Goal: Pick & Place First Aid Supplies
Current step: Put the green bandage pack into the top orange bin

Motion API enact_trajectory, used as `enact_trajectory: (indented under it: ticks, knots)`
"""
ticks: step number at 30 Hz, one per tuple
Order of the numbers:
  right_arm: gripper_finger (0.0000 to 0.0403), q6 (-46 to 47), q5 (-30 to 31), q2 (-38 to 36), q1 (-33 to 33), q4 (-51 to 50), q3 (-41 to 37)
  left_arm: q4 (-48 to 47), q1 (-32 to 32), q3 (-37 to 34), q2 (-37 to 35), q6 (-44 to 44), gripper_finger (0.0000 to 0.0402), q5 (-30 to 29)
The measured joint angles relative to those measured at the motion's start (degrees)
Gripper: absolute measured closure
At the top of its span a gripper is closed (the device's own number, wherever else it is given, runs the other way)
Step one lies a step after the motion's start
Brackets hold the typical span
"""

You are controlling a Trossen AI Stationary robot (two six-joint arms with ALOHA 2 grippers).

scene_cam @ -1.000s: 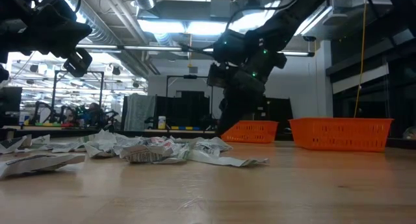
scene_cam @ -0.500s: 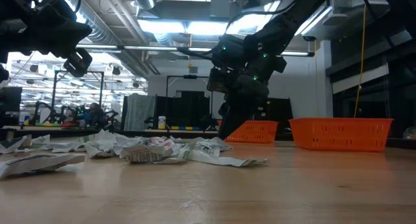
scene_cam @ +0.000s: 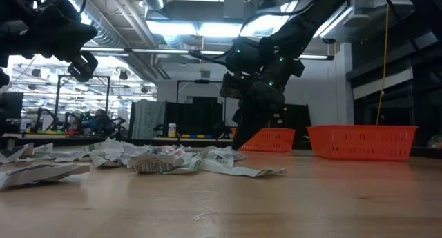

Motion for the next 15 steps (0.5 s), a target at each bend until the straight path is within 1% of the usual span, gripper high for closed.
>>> enact_trajectory:
  ticks: [7,12,15]
  knots:
    - [0.0356,0.9,0.1,0.0,0.0,-0.1,0.0,0.0,0.0,0.0,0.0,0.0,0.0386,0.0]
    - [0.0392,3.6,-0.1,0.0,0.0,-1.2,0.0,0.0,0.0,0.0,0.0,0.0,0.0386,0.0]
    - [0.0396,5.6,-1.4,0.0,0.0,-2.2,0.0,0.0,0.0,0.0,0.0,0.0,0.0386,0.0]
